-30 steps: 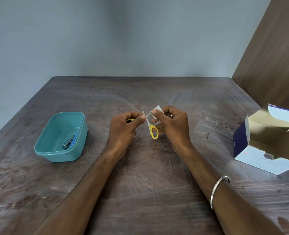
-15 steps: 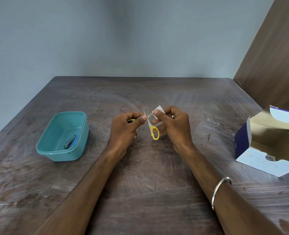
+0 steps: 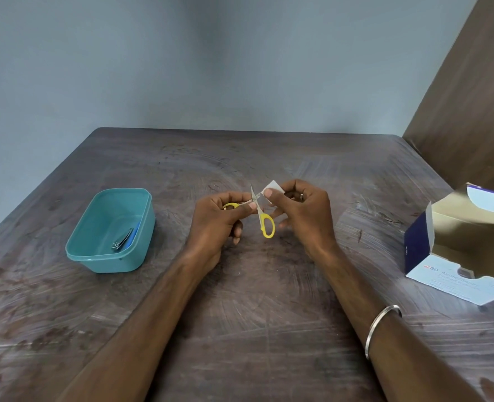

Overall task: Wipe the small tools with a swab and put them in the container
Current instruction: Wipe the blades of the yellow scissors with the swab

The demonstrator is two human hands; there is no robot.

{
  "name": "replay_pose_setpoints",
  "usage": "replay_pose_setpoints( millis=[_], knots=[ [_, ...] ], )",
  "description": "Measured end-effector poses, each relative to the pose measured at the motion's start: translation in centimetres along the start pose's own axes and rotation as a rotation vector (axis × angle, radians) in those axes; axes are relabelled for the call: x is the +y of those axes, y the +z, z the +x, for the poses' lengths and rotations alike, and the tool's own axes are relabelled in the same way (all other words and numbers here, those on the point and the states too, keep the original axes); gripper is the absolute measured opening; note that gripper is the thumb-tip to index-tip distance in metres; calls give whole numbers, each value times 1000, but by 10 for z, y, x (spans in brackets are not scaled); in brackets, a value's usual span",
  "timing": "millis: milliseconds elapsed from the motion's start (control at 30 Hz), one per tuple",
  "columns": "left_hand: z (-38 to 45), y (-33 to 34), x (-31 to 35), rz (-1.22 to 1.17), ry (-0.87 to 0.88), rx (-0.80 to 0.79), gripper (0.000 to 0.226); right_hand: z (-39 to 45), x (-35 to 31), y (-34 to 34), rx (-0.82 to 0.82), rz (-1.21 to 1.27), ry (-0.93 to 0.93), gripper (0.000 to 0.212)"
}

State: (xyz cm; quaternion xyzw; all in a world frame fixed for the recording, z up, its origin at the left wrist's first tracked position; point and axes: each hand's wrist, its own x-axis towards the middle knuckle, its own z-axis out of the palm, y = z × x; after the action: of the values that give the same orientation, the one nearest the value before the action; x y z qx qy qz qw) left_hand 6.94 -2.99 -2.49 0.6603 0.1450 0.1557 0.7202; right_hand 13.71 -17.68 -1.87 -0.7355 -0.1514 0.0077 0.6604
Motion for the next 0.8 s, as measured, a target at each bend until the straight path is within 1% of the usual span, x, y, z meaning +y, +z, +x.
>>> replay_pose_setpoints(
  millis=[67, 167, 267, 367, 533, 700, 800],
  knots=[
    [0, 0, 0, 0, 0, 9, 7, 1, 0, 0, 23, -6, -69, 8],
    [-1, 0, 0, 50, 27, 13, 10, 2, 0, -2, 5, 4, -145, 14],
    [-3, 0, 0, 118, 76, -4, 2, 1, 3, -2, -75, -117, -205, 12],
    [-5, -1, 0, 172, 95, -32, 2, 2, 5, 0, -103, -212, -249, 10],
    [-4, 0, -1, 199, 82, -48, 3, 3, 7, -2, -77, -294, -274, 8],
    [-4, 1, -1, 198, 76, -56, 8, 5, 10, 0, 3, -291, -271, 7],
    [-5, 1, -1, 191, 72, -56, 5, 5, 9, 0, -23, -307, -274, 7]
  ],
)
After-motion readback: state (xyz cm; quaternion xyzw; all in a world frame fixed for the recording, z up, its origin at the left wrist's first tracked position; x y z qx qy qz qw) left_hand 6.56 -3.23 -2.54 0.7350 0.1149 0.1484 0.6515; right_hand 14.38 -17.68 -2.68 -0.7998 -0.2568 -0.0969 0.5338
